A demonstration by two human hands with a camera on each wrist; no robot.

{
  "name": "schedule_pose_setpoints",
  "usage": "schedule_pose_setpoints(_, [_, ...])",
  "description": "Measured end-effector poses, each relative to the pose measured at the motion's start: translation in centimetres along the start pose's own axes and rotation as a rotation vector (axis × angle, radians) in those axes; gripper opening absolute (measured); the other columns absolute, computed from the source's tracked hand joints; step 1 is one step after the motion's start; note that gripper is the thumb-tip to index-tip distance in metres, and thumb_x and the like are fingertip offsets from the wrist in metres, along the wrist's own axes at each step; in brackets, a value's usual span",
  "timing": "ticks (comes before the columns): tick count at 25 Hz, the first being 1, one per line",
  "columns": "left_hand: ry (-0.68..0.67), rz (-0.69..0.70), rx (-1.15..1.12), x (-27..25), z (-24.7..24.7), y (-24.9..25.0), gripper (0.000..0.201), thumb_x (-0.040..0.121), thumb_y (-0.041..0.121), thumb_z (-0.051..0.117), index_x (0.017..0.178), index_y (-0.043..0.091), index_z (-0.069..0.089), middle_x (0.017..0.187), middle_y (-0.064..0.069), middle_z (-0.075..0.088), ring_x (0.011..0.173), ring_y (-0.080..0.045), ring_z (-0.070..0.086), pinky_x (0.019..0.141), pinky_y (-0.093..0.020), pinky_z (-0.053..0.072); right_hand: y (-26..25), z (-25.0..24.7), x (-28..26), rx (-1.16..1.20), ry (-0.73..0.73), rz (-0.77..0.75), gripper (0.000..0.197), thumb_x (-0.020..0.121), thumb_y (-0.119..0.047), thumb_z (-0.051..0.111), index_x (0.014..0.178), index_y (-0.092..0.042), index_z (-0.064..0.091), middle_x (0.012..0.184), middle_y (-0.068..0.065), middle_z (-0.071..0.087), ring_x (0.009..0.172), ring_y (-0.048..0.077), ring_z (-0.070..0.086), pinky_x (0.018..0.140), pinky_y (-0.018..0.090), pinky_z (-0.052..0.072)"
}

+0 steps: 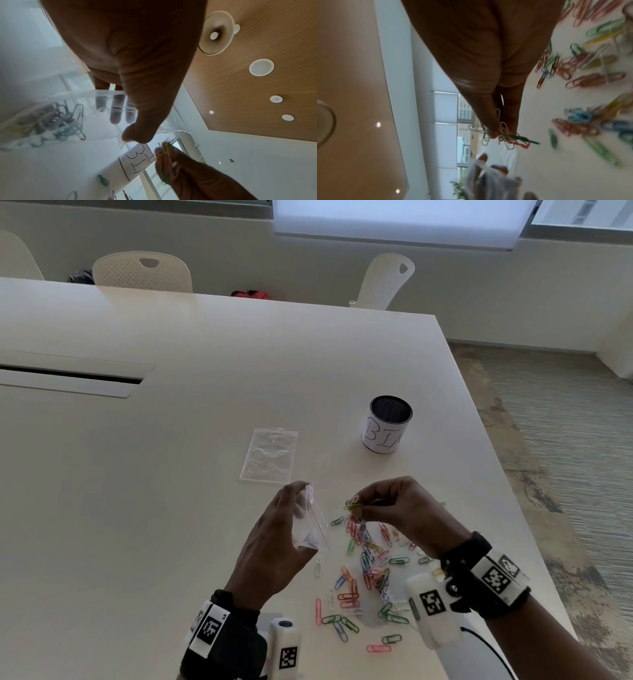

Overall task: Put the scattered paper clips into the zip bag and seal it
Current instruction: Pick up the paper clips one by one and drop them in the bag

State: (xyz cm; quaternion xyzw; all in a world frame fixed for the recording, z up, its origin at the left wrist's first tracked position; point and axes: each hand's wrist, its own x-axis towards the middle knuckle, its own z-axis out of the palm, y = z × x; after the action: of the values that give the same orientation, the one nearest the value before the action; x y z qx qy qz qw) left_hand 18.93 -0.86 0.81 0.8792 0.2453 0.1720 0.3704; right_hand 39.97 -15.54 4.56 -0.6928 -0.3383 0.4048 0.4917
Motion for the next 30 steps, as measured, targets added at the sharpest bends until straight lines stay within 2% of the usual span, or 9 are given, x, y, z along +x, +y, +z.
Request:
schedule_pose_setpoints(3, [0.002,0.005,-0.002,0.0,0.1,0.1,0.084,0.079,0.028,0.088,0.145,0.036,0.037,0.121,0.017,0.054,0.109,0.002,0.056,0.083,-0.031,0.061,-1.7,0.6,-0.4,0.177,-0.067,-0.010,0.017,0.085,-0.006,0.081,0.102,-0.002,0.079,0.102,0.018,0.080,0.097,0.027,0.076,0.099,0.039,0.057])
schedule_pose_setpoints(8, [0.007,0.023,-0.015,0.1,0.3,0.0,0.081,0.078,0.031,0.088,0.143,0.034,0.039,0.119,0.013,0.056,0.107,-0.005,0.058,0.080,-0.035,0.062,-4.0,2.6,-0.4,0.262,-0.014,-0.052,0.017,0.087,-0.002,0.078,0.103,0.001,0.078,0.100,0.018,0.080,0.091,0.025,0.076,0.088,0.029,0.060])
schedule_pose_setpoints(14, [0.036,0.025,-0.004,0.0,0.3,-0.1,0.081,0.078,0.030,0.088,0.144,0.032,0.041,0.120,0.012,0.059,0.106,-0.005,0.059,0.087,-0.031,0.058,-4.4,5.5,-1.6,0.158,0.092,-0.093,0.016,0.083,-0.003,0.081,0.099,-0.003,0.079,0.092,0.012,0.082,0.090,0.025,0.079,0.085,0.027,0.063])
schedule_pose_setpoints(18, [0.031,0.015,-0.002,-0.1,0.2,0.1,0.082,0.079,0.026,0.088,0.146,0.028,0.041,0.128,0.009,0.059,0.107,-0.005,0.059,0.090,-0.025,0.055,-4.2,6.5,-1.9,-0.055,0.129,-0.128,0.011,0.086,-0.005,0.081,0.096,-0.008,0.079,0.089,0.006,0.081,0.085,0.015,0.079,0.085,0.031,0.065])
schedule_pose_setpoints(23, [0.031,0.003,-0.017,-0.3,0.1,0.1,0.079,0.082,0.021,0.083,0.147,0.032,0.039,0.128,0.012,0.059,0.112,-0.005,0.061,0.095,-0.033,0.057,-4.8,6.8,-2.0,-0.264,0.106,-0.194,0.010,0.092,-0.007,0.076,0.100,-0.012,0.074,0.088,-0.001,0.078,0.078,0.006,0.076,0.075,0.019,0.062])
schedule_pose_setpoints(26, [0.036,0.003,-0.032,-0.3,0.0,0.2,0.075,0.083,0.019,0.081,0.146,0.031,0.041,0.123,0.013,0.060,0.108,-0.004,0.061,0.091,-0.031,0.057,-5.2,6.7,-2.0,-0.293,0.064,-0.156,0.014,0.094,-0.007,0.073,0.107,-0.013,0.072,0.098,-0.003,0.078,0.085,0.006,0.077,0.083,0.024,0.064])
schedule_pose_setpoints(30, [0.043,0.002,-0.021,-0.4,0.0,0.1,0.076,0.082,0.015,0.079,0.145,0.032,0.039,0.118,0.017,0.056,0.108,0.001,0.058,0.088,-0.023,0.055,-5.3,6.7,-1.8,-0.391,0.104,-0.217,0.015,0.093,-0.001,0.071,0.104,-0.011,0.073,0.094,0.000,0.077,0.083,0.011,0.077,0.083,0.030,0.064])
